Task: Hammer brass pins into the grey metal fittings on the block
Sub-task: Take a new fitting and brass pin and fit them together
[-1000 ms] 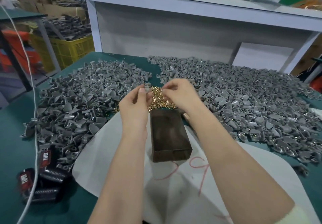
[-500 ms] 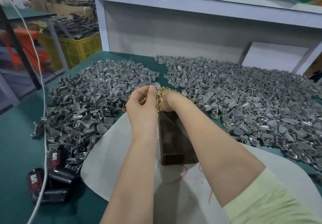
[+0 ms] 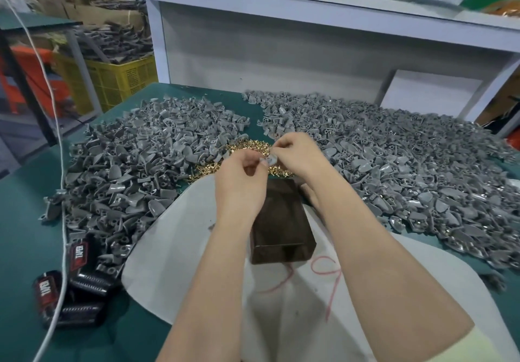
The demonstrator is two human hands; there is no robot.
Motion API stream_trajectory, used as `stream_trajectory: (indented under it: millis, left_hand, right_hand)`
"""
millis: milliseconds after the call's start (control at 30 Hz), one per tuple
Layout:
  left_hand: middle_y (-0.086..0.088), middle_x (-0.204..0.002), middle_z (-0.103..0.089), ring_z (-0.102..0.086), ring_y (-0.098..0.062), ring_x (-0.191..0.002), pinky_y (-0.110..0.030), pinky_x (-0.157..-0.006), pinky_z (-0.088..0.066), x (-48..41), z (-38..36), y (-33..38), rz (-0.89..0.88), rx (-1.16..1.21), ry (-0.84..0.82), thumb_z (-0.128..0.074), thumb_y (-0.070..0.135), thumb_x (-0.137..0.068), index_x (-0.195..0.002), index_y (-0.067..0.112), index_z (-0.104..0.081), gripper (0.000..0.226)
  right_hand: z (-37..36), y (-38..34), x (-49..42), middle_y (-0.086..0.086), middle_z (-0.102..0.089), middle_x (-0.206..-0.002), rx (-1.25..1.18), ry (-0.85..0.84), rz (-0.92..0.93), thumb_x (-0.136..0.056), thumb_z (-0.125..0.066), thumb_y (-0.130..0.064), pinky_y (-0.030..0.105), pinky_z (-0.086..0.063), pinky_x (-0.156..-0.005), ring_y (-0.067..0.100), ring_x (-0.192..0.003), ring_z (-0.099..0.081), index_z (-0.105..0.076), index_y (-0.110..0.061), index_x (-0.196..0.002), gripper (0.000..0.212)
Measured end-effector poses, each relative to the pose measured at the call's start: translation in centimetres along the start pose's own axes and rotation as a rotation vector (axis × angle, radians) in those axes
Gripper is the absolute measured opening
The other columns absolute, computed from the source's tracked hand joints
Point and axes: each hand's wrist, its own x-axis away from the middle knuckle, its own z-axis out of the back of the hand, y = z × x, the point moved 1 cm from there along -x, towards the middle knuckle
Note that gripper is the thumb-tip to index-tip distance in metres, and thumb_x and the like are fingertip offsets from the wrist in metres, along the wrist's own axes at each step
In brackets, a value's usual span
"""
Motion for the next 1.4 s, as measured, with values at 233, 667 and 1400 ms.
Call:
stream_trajectory:
  millis: [233,667,1400]
  left_hand:
    - [0.007,-0.088,-0.063,-0.059,-0.006,-0.085,-0.012,-0.073,-0.044,-0.5,1.7,0.1,0.156,0.381,0.349,-0.060,0.013,-0.091,-0.084,0.022,-0.061,0.012]
    - [0.007,-0.090,-0.060,-0.057,-0.005,-0.087,-0.024,-0.090,-0.045,-0.5,1.6,0.1,0.316,0.678,0.473,-0.055,0.011,-0.093,-0.085,0.023,-0.059,0.015]
    - [0.016,-0.078,-0.058,-0.054,0.001,-0.074,-0.005,-0.059,-0.038,0.1,0.1,0.1,0.037,-0.053,-0.010,-0.062,0.017,-0.090,-0.091,0.021,-0.064,0.005]
  right_hand:
    - [0.7,1.6,0.6,-0.002,-0.065,-0.087,0.201,-0.023,-0.004,-0.084,-0.061,-0.013,0.024,-0.044,-0.074,0.014,-0.079,-0.058,-0.069,-0.019,-0.084,0.010]
    - [-6.1,-2.3,-3.1,0.007,-0.049,-0.071,0.656,-0.324,-0.112,-0.081,-0.066,-0.013,0.025,-0.037,-0.049,0.019,-0.059,-0.047,-0.044,-0.006,-0.066,0.027]
    - [0.7,-0.2,0.6,0.004,-0.065,-0.077,-0.158,0.029,-0.033,-0.087,-0.064,-0.010,0.034,-0.055,-0.075,0.020,-0.072,-0.062,-0.060,-0.019,-0.072,0.017]
